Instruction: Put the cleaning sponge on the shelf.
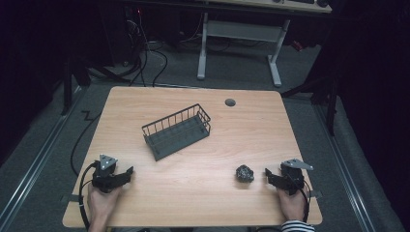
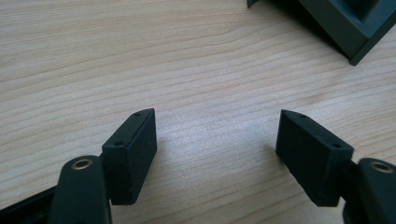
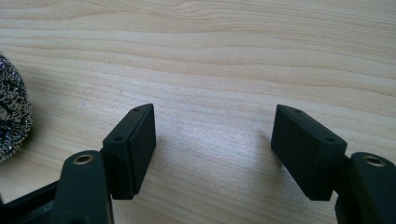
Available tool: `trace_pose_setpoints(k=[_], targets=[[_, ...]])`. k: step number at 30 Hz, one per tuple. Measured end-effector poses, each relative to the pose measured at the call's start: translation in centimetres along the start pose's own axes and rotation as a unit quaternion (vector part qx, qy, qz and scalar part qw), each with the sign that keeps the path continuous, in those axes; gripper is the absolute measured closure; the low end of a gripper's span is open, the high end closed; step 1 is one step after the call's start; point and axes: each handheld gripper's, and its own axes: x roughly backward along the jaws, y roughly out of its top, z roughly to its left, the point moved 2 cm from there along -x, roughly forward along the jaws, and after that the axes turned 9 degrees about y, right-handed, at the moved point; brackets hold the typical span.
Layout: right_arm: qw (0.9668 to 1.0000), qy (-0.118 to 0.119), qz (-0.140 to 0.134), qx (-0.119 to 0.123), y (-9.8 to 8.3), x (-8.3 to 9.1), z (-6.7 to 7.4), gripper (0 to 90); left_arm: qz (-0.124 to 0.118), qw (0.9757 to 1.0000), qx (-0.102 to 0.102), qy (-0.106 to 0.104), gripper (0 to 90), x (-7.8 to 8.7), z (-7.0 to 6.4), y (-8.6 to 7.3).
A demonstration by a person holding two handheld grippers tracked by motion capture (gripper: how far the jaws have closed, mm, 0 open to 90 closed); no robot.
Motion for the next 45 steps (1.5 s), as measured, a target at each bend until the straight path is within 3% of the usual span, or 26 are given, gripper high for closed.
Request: trace_pose_setpoints(k=[18, 45], targets=[[1.0000, 0.000, 0.000, 0.000, 0.0, 0.0, 0.0, 31.2, -0.012, 0.9992, 0.022, -0.032, 30.2, 0.7, -0.1, 0.4], [1.0000, 0.001, 0.000, 0.000, 0.0, 0.0, 0.0, 31.2, -0.048, 0.9949, 0.021, -0.086, 27.5, 3.8, -1.7, 4.1]])
